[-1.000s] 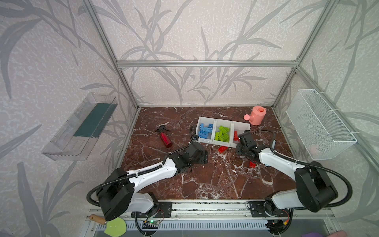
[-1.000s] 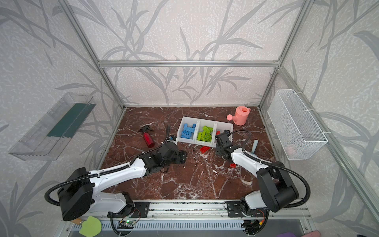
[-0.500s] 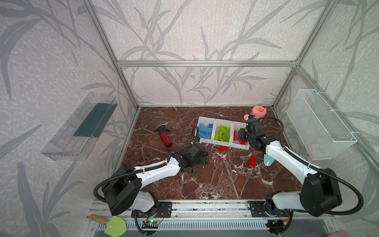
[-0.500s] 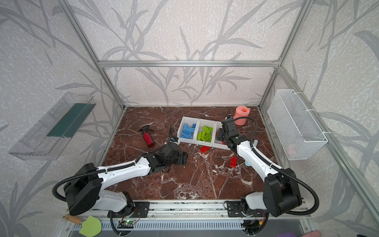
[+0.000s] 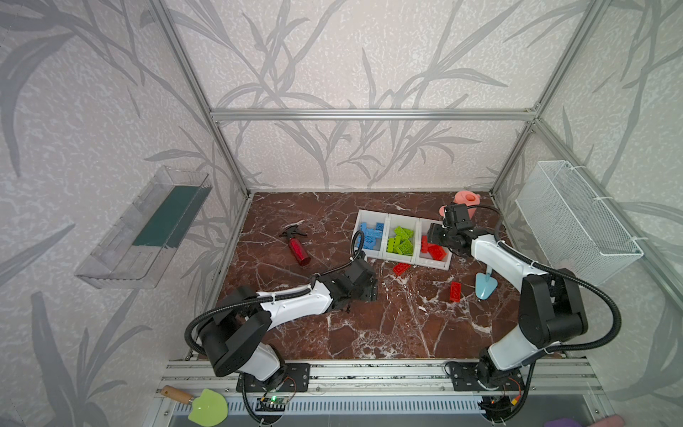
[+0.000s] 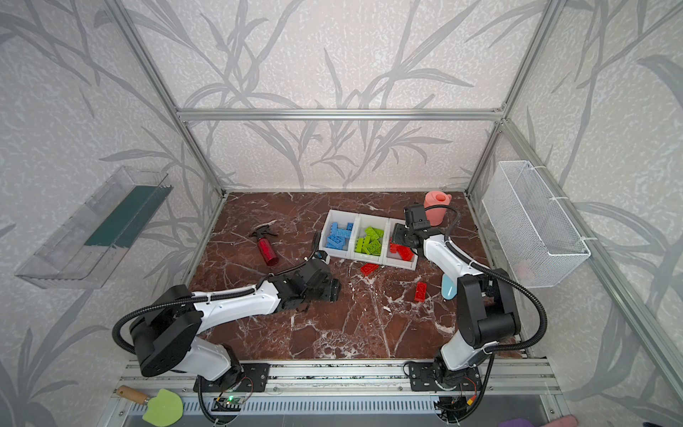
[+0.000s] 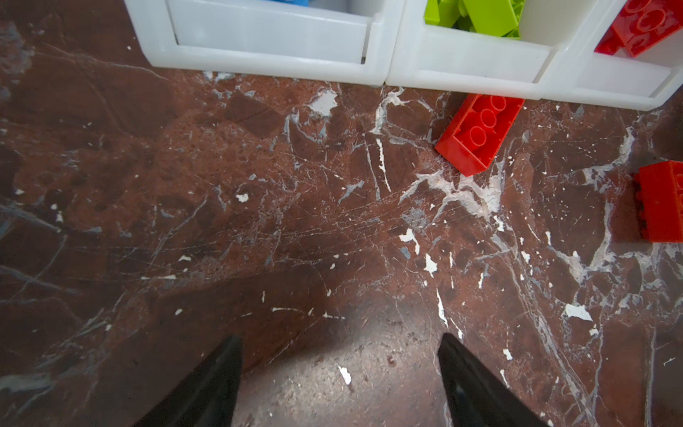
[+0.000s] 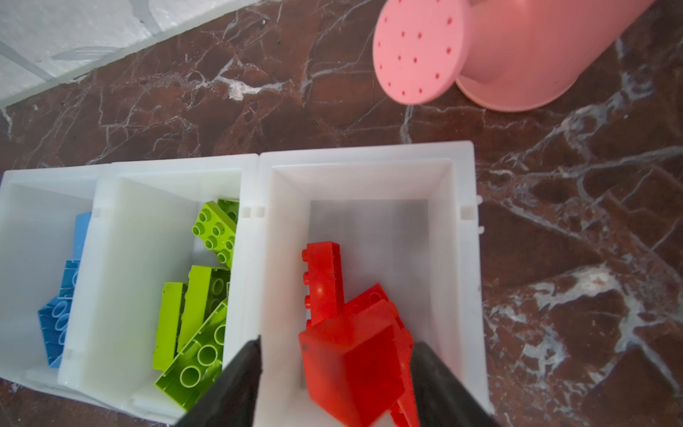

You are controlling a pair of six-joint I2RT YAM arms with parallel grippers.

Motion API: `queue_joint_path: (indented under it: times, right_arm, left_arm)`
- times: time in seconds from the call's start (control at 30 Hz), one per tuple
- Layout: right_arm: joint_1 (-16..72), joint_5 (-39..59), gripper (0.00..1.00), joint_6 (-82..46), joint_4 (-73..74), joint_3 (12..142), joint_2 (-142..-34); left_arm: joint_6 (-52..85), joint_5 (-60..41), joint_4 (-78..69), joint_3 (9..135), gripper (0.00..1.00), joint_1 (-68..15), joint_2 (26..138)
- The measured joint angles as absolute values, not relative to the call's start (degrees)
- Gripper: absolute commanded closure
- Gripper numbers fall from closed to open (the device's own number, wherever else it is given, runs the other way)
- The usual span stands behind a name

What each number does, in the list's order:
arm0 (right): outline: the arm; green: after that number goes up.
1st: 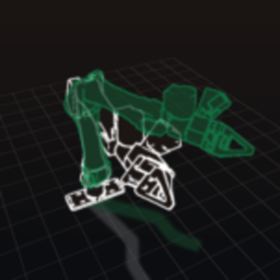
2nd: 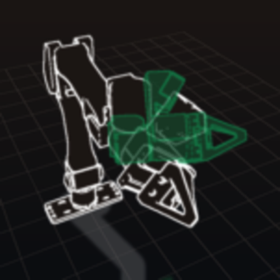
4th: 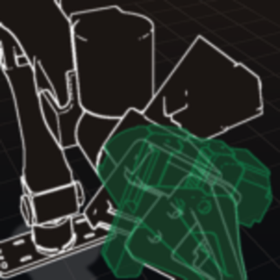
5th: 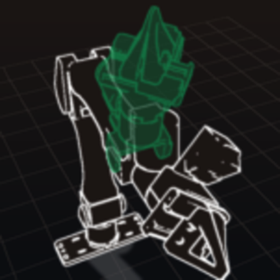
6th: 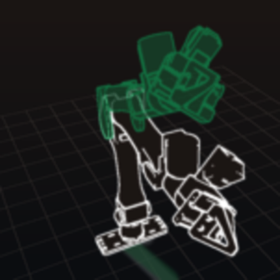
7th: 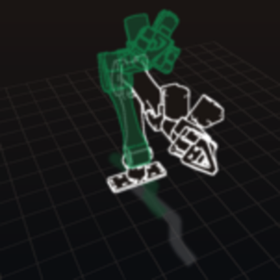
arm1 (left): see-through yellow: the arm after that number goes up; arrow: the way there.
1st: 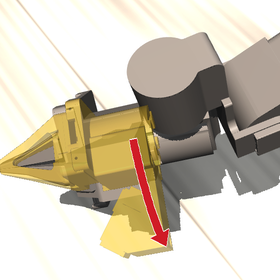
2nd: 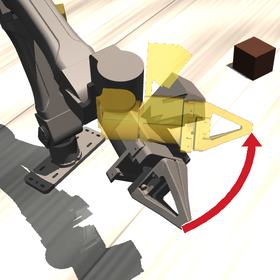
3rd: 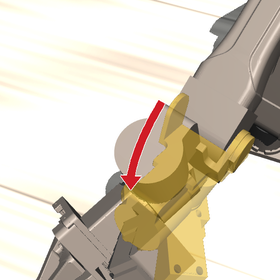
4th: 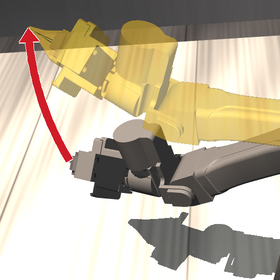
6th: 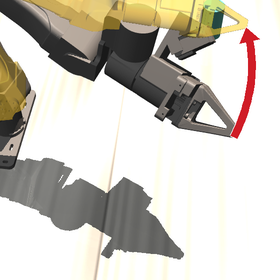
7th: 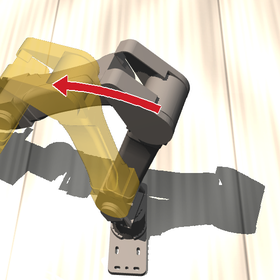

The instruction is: Sort the legos into containers by color

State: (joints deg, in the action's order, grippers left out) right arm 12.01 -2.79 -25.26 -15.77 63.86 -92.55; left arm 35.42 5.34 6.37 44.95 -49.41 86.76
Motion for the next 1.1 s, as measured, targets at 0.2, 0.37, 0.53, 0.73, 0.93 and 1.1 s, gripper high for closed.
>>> queue_joint_path:
  times: [0.2, 0.37, 0.53, 0.73, 0.93, 1.1]
  right_arm:
    - [11.40, -2.22, 0.21, -25.36, -15.73, 63.94, -91.77]
    - [11.40, 0.16, 0.21, -26.41, -14.28, 58.85, -84.77]
    - [11.40, 3.66, 0.21, -27.49, -10.74, 49.98, -74.56]
    - [11.40, 7.68, 0.21, -28.03, -9.23, 41.47, -63.07]
    - [11.40, 9.58, 0.21, -28.01, -9.56, 40.95, -55.92]
    - [11.40, 10.61, 0.21, -27.79, -9.58, 40.73, -54.06]
  left_arm:
    - [34.11, 4.38, 4.89, 47.92, 0.19, -49.43, 90.94]
    - [32.40, 2.81, 3.38, 51.66, 0.19, -49.45, 96.97]
    - [29.39, 1.23, 2.28, 56.69, 0.20, -49.45, 103.04]
    - [25.76, 0.30, 1.15, 62.26, 0.24, -49.45, 109.19]
    - [23.09, 0.45, -1.32, 65.69, 0.28, -49.45, 112.92]
    - [21.41, 0.93, -3.38, 67.44, 0.31, -49.47, 115.00]
